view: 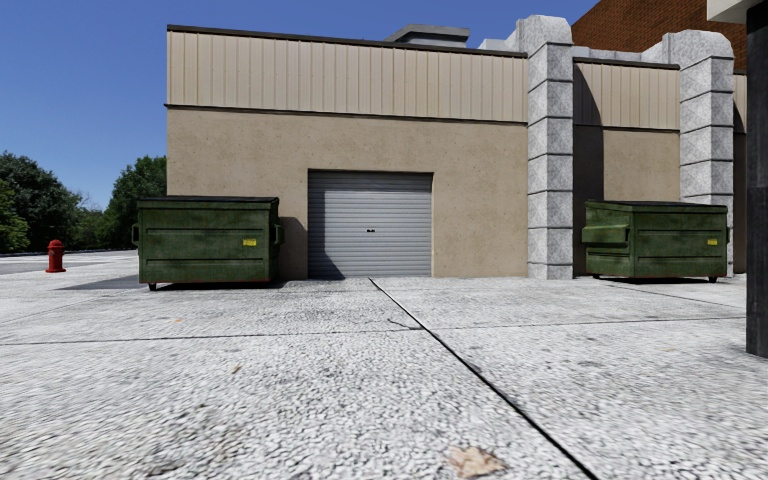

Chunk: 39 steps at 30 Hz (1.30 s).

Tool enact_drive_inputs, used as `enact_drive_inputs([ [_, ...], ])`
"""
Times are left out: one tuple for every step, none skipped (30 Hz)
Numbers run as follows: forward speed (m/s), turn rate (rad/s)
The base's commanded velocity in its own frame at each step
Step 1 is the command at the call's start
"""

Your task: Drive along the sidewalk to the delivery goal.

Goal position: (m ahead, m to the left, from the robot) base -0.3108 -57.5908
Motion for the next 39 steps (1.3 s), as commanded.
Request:
enact_drive_inputs([
  [0.0, 0.0],
  [0.0, 0.0],
  [0.0, 0.0],
  [0.0, 0.0],
  [0.0, 0.0],
  [0.0, 0.0],
  [0.0, 0.0],
  [0.0, 0.0],
  [0.0, 0.0],
  [0.0, 0.0],
  [0.0, 0.0],
  [0.0, 0.0],
  [0.0, 0.0],
  [0.0, 0.0],
  [0.0, 0.0],
  [0.0, 0.0],
  [0.0, 0.0],
  [0.0, 0.0],
  [0.0, 0.0],
  [0.0, 0.0],
  [0.0, 0.0],
  [0.0, 0.0],
  [0.0, 0.0],
  [0.0, 0.0],
  [0.0, 0.0],
  [0.0, 0.0],
  [0.0, 0.0],
  [0.0, 0.0],
  [0.0, 0.0],
  [0.0, 0.0],
  [0.0, 0.41],
  [0.0, 0.41],
  [0.0, 0.82],
  [0.0, 0.96],
  [0.0, 1.2],
  [0.0, 1.2],
  [0.0, 1.2],
  [0.0, 1.2],
  [0.0, 1.2],
])
